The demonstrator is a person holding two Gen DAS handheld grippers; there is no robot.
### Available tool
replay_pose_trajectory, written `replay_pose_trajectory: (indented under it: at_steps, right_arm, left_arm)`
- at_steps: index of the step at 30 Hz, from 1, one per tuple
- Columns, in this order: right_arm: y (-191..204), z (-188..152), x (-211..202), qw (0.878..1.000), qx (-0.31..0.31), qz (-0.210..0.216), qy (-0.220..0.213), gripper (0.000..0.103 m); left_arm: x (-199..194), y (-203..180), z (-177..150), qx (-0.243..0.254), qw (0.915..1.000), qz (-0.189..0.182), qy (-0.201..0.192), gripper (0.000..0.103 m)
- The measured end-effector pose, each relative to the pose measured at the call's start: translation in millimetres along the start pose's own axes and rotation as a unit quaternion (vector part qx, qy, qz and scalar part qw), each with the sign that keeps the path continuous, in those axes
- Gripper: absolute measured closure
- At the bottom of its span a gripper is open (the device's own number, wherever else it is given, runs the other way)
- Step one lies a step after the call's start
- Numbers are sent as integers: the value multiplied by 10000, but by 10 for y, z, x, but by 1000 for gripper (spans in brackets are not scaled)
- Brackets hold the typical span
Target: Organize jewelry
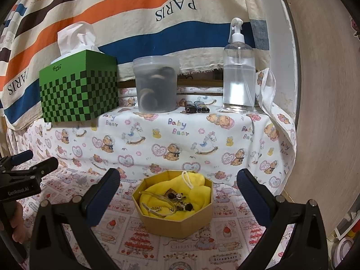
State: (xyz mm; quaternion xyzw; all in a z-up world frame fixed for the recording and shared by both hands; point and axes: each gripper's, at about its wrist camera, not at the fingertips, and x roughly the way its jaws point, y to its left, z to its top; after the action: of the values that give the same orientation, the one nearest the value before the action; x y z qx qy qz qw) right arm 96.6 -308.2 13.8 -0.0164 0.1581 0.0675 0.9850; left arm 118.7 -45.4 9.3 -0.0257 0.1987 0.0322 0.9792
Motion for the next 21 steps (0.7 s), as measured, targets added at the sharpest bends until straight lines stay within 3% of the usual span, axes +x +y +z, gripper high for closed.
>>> replay_pose_trajectory:
  at_steps: [21]
  right_arm:
    - [-10, -6, 8, 10000, 18, 5, 9, 0]
  left_arm:
    - [-25, -19, 2, 63, 10000, -16, -70, 0]
